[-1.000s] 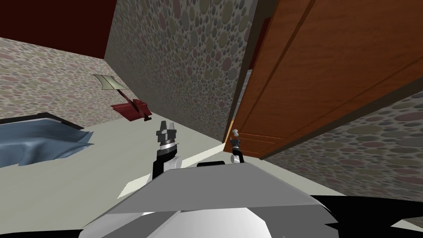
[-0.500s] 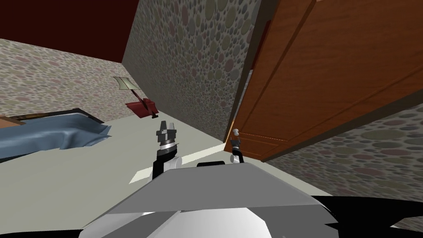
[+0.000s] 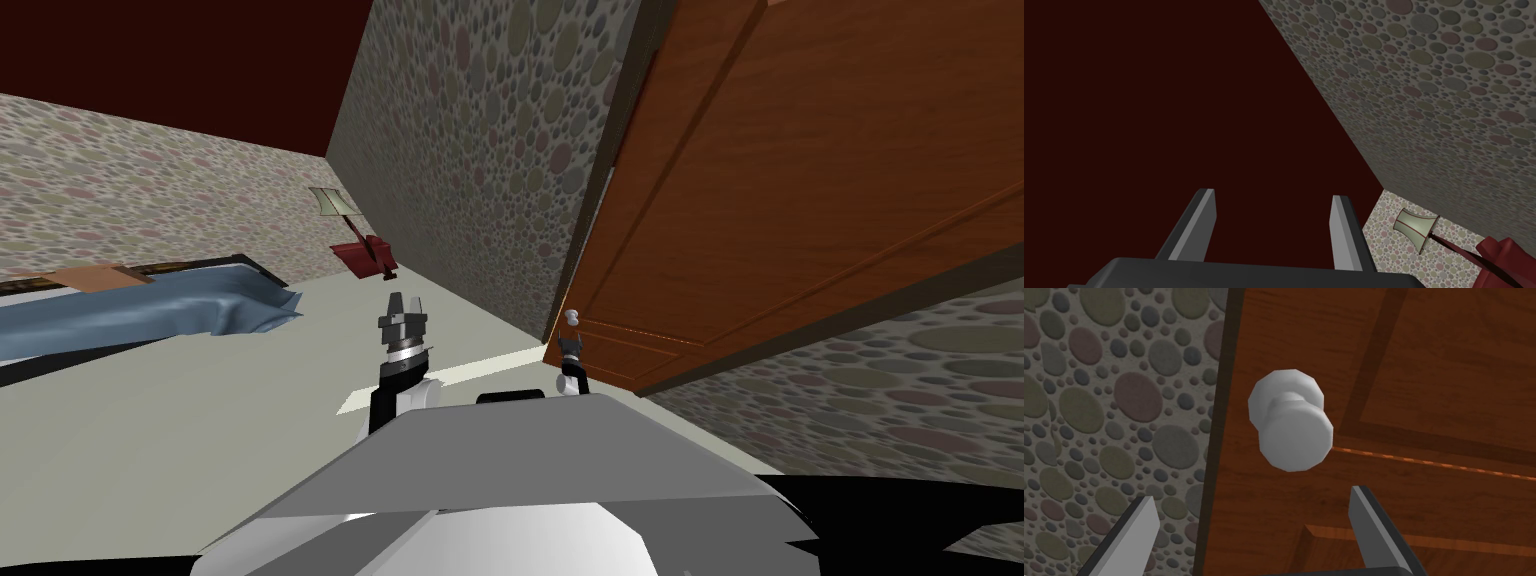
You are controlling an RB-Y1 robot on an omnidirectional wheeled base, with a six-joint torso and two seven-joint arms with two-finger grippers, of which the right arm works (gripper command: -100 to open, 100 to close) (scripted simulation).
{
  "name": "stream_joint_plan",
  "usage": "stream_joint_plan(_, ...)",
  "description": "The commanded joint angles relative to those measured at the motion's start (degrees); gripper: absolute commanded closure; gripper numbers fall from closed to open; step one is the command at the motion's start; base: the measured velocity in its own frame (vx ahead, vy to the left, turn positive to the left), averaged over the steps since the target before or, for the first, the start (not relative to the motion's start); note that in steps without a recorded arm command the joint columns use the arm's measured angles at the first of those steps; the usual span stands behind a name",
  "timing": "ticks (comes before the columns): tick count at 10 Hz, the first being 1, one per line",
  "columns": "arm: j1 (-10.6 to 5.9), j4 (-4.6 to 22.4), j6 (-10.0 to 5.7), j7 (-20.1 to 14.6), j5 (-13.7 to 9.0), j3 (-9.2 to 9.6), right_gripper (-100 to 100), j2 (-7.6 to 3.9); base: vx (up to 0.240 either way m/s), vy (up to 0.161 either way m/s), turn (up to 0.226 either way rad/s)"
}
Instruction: Pull the door open
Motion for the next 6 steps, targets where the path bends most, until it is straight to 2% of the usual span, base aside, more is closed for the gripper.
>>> stream_joint_plan(1,0.17,-0.3,0.12,-1.6,-0.3,-0.06,-100,0.11,-0.081,-0.034,0.032)
stream_joint_plan(6,0.69,-1.3,0.36,-8.0,-2.2,-0.35,-100,0.72,-0.083,-0.05,0.089)
